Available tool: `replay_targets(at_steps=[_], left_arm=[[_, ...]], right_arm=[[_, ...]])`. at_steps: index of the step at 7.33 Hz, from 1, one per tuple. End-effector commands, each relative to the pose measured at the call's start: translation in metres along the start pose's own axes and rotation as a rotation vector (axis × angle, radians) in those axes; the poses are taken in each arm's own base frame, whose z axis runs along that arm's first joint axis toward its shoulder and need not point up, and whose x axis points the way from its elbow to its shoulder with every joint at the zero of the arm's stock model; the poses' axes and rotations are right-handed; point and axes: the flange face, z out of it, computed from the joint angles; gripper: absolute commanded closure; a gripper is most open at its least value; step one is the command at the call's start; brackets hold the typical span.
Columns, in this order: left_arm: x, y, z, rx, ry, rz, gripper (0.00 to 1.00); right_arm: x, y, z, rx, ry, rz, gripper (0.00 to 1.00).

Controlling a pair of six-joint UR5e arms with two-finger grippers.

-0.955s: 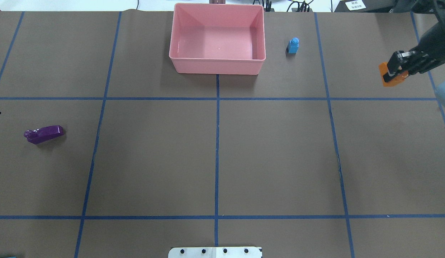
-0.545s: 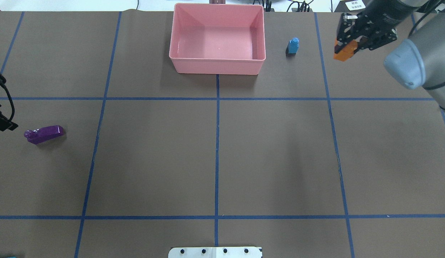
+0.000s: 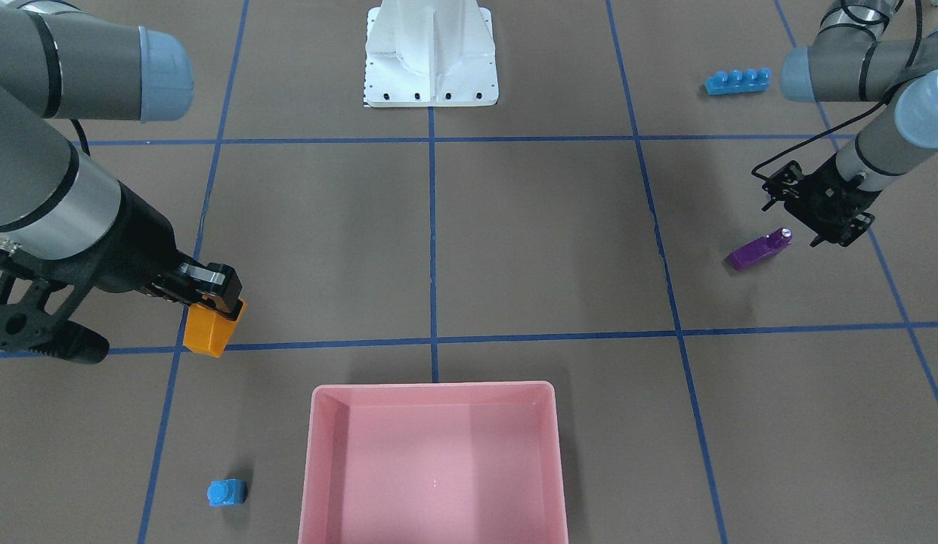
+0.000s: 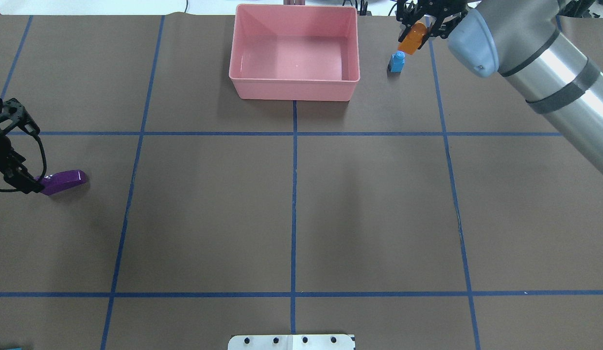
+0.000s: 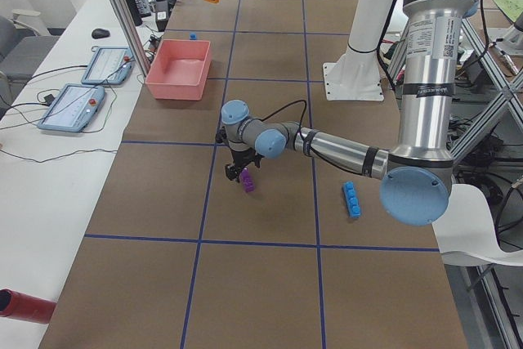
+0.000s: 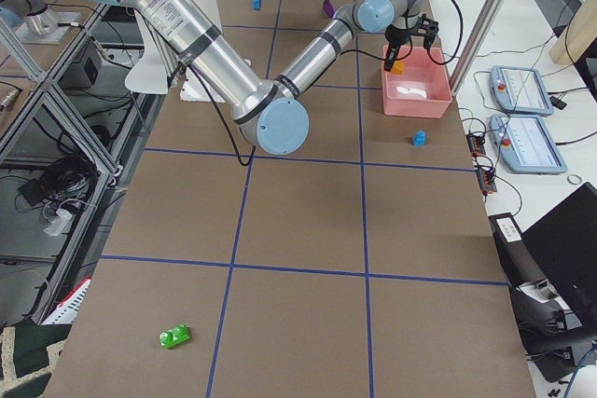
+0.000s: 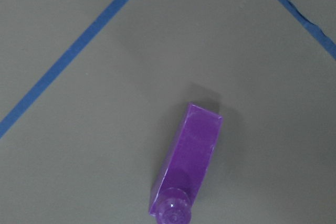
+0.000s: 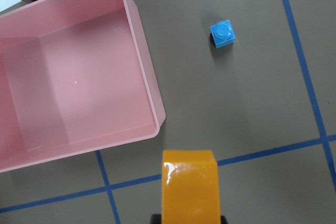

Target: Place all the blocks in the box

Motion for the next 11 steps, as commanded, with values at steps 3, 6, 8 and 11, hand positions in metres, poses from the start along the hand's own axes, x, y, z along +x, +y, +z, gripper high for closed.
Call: replay_targets(at_steps=[3,6,8,11], left_arm=[[-0.008,-0.015,0.025,-0.036,-0.004,-0.002,0.01],[0.003,-0.015,0.045,-0.068,0.014,0.014,0.03],[0.002,-0.014,0.05,-0.075,0.006,0.017,0.08],[0.0,-0.01,0.053,-0.086,-0.021,0.011,1.0]], right_arm=[[-0.021,-0.028,0.052,0.029,-0.019,-0.05,1.0],[-0.055,-0.035,0.085,0.051,-0.031,-0.102,1.0],[-0.08,-0.04,0.099,0.064,-0.036,-0.126,1.0],[-0.094,-0.045,0.114,0.094,-0.037,-0.15,1.0]])
